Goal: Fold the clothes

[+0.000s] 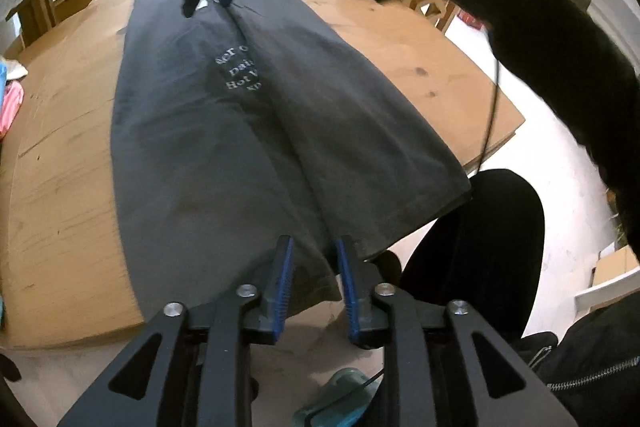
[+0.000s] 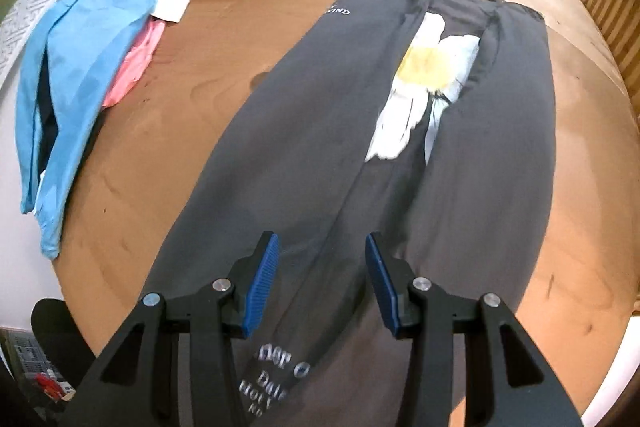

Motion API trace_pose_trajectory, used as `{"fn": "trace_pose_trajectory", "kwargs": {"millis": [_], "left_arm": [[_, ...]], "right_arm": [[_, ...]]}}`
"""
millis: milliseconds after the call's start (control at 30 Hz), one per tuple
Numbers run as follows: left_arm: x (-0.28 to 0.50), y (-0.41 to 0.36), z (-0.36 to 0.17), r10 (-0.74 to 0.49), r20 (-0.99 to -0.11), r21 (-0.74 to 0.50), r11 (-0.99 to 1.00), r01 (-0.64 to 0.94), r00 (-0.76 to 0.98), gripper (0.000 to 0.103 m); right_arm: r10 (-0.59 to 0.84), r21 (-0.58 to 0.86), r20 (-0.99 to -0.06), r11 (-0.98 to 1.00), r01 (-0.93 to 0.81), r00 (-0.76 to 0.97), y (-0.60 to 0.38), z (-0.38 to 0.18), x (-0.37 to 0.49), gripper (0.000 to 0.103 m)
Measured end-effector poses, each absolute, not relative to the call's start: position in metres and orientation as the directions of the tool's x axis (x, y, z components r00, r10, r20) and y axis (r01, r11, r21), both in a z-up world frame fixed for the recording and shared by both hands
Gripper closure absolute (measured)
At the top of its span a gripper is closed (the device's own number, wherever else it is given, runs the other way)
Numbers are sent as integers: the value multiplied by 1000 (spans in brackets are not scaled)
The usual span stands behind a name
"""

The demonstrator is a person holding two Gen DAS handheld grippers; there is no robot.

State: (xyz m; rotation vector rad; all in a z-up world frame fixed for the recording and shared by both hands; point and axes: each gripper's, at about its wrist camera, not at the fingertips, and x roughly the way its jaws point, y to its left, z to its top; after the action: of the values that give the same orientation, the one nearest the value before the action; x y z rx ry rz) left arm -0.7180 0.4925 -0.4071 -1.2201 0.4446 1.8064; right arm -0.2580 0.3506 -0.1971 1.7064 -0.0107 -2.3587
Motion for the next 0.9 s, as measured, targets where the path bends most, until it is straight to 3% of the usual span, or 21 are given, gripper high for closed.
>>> {"fn": "trace_pose_trajectory", "kwargs": {"millis": [33, 367, 433, 500, 533, 900], "left_arm": [[-717, 495, -409, 455, -880, -158, -547, -822, -134, 72], [-714, 502, -411, 415, -893, -96, -552, -828, -174, 73], [-715, 500, -411, 422, -891, -106, -549, -829, -165, 77], [-719, 497, -411, 430, -890, -127, -551, -825, -150, 98], [-723, 494, -412, 437, -889, -150, -558, -816, -136, 101], [-737, 472, -403, 514, -854, -268, -563, -782, -77, 101]], "right_arm": [[-201, 154, -936, -972, 178, -288, 351, -197, -261, 58], [-233, 190, -936, -966, 178, -265, 350, -200, -287, 58], [-230, 192, -932, -969, 159, -280, 357, -196, -294, 58], [-232, 200, -929, -970, 139, -287, 363, -194, -304, 58], [-238, 209, -928, -970, 128, -286, 365, -195, -309, 58], [-273, 253, -915, -962, 105, -297, 364, -215, -363, 59]]}}
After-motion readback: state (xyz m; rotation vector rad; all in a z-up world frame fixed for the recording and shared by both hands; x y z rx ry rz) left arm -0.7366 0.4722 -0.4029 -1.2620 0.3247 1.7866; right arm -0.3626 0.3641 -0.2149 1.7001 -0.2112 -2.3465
